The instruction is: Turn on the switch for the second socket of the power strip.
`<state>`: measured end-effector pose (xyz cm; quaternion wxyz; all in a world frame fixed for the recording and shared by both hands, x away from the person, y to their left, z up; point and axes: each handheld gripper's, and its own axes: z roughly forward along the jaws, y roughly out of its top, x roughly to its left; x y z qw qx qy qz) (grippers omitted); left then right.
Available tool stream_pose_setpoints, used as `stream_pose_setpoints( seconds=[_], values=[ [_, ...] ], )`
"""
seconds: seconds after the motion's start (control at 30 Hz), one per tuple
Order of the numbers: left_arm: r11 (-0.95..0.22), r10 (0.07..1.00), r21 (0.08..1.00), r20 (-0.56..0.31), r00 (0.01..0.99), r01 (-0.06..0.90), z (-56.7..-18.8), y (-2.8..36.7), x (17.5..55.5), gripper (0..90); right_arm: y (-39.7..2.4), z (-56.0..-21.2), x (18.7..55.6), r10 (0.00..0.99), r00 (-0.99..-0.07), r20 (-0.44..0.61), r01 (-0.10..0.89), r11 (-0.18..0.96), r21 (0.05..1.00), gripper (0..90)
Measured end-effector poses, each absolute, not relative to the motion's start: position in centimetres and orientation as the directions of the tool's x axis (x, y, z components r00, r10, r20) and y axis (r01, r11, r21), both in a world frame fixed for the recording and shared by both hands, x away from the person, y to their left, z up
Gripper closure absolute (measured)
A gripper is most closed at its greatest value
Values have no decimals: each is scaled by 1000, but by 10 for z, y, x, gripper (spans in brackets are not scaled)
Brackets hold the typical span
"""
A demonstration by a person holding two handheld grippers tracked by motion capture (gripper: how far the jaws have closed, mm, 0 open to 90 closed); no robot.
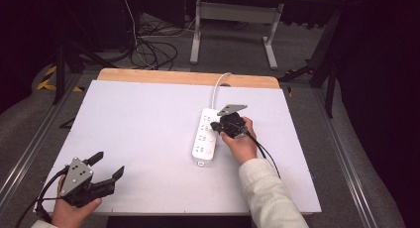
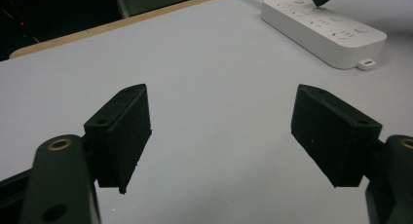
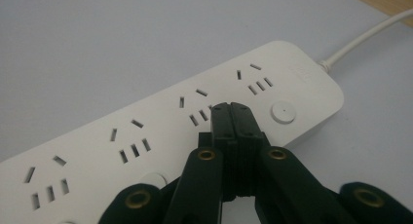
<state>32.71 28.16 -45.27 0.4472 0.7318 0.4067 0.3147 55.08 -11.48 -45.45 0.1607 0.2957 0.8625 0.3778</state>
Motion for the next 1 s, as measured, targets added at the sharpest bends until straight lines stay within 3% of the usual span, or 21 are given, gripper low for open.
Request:
stream_pose_setpoints(
  seconds=[1.0],
  values=[
    [-274, 874, 911, 101, 476, 310, -453, 281, 327, 228, -110, -459, 547, 658, -751, -56, 411, 533, 739, 900]
  ],
)
